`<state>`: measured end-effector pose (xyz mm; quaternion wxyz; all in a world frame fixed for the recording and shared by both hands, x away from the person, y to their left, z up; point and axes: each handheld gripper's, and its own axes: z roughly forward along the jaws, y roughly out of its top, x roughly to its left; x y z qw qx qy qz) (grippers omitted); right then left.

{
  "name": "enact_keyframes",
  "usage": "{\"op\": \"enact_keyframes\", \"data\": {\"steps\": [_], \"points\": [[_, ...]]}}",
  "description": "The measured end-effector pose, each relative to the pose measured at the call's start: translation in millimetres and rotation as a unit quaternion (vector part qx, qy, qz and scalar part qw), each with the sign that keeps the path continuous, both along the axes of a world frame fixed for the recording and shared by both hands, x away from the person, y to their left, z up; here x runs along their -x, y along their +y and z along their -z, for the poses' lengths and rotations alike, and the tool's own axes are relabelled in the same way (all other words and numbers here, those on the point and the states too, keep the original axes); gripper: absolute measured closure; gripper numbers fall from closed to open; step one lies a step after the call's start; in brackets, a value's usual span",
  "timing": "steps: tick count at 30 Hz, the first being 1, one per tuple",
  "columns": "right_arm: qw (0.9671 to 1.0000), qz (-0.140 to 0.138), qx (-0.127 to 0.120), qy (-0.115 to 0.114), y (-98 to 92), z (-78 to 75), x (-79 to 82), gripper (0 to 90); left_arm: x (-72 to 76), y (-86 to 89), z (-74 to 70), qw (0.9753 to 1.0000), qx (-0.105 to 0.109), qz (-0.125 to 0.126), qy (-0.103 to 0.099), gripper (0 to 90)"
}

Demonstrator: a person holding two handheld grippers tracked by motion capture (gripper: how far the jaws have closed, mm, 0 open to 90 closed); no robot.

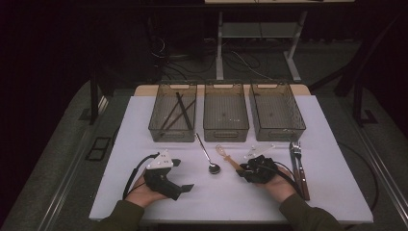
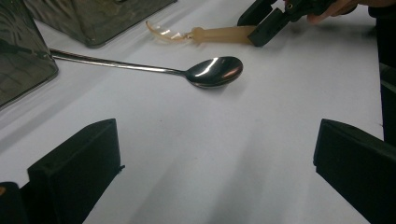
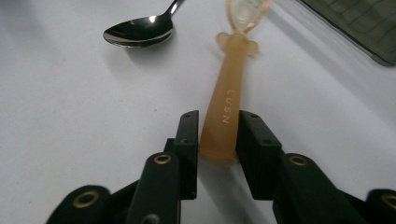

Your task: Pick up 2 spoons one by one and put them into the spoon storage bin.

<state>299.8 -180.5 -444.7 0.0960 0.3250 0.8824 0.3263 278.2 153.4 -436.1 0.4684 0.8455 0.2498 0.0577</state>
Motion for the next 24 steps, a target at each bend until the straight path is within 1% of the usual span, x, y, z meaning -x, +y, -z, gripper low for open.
{"op": "enact_keyframes", "data": {"steps": [5,9,15,24], "points": [[1.0,0.005,0.006,-0.001,1.9,-0.8,0.5,73.1,0.2,0.1,-0.2,1.0,0.0,0.0,0.0,0.0],[1.0,0.0,0.007,-0.005,2.0,-0.8,0.5,73.2,0.0,0.7,-0.5,1.0,-0.002,0.002,-0.001,0.0],[1.0,-0.003,0.008,-0.003,0.6,-1.9,-0.2,73.3,0.0,1.0,-0.9,1.0,-0.004,0.005,-0.002,0.0],[1.0,-0.004,-0.003,-0.006,-2.2,-7.3,-0.1,73.2,0.1,1.0,-1.1,1.0,-0.003,0.005,-0.002,0.0]]}}
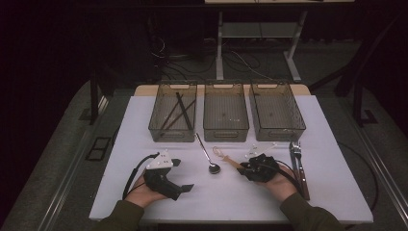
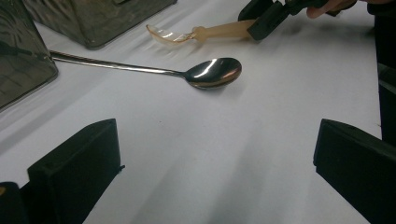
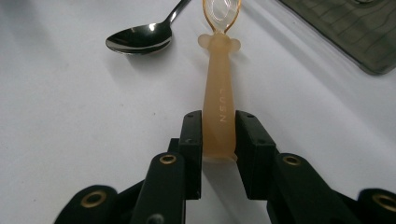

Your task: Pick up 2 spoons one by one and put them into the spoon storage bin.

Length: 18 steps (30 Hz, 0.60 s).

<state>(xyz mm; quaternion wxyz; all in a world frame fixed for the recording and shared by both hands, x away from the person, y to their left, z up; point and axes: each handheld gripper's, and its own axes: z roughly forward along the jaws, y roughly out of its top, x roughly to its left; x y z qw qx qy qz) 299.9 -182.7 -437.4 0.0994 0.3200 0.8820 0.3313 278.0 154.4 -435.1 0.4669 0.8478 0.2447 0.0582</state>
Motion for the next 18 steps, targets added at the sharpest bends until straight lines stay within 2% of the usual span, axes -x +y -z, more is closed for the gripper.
{"op": "enact_keyframes", "data": {"steps": [18], "points": [[0.9995,-0.003,-0.031,-0.01,-10.2,-15.7,-0.6,73.0,-0.2,2.7,-0.1,1.0,0.006,-0.005,0.001,0.0]]}}
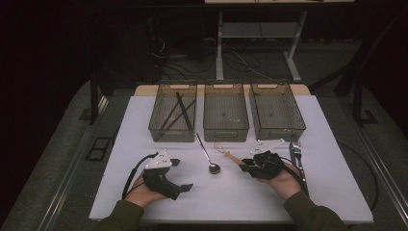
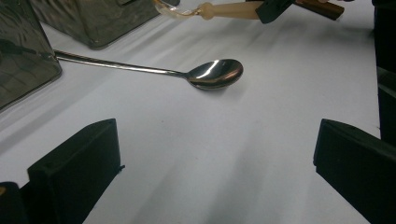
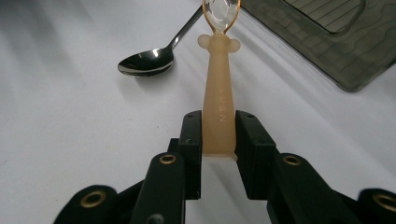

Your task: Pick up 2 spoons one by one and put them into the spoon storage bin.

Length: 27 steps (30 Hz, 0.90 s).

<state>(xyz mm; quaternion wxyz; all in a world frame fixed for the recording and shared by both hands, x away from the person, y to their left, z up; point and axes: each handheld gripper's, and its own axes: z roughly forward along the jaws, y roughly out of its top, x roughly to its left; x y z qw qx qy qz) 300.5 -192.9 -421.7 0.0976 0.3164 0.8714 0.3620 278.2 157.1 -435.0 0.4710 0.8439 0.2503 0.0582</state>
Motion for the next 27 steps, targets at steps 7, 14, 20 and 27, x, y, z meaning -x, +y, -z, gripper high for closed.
{"op": "enact_keyframes", "data": {"steps": [7,14,20,27], "points": [[0.9999,0.002,-0.014,-0.004,-4.4,-7.6,-0.8,73.0,-0.6,1.3,0.2,1.0,-0.004,0.003,-0.003,0.0],[0.9994,0.008,-0.031,-0.013,-9.4,-16.5,-2.5,73.0,-0.9,2.2,0.2,0.9999,-0.007,-0.002,-0.008,0.0],[0.9986,0.016,-0.047,-0.02,-14.0,-25.0,-3.7,73.0,-1.0,2.2,0.3,1.0,-0.006,-0.003,-0.007,0.0],[0.9975,0.026,-0.06,-0.025,-21.5,-32.9,-8.2,72.9,-1.0,1.8,0.6,1.0,-0.003,-0.007,-0.006,0.0]]}}
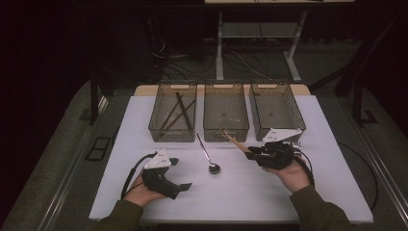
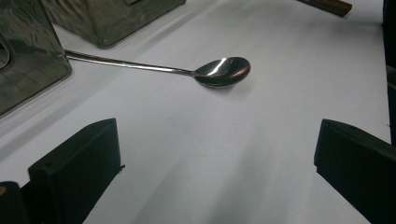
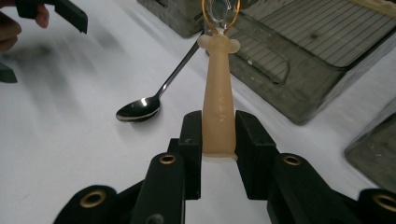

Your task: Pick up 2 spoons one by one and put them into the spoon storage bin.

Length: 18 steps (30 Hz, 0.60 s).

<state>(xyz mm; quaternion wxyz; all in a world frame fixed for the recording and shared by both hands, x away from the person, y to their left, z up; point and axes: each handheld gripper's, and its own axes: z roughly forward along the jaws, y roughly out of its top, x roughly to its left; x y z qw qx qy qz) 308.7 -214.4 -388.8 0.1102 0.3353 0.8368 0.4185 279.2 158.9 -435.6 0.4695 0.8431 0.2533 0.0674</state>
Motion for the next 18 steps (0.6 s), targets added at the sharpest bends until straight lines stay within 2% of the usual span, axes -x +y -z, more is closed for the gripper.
{"op": "enact_keyframes", "data": {"steps": [18], "points": [[0.9993,0.025,-0.024,-0.016,-8.9,-17.3,-15.9,72.9,-0.3,-1.3,0.9,1.0,-0.002,0.003,0.001,0.0]]}}
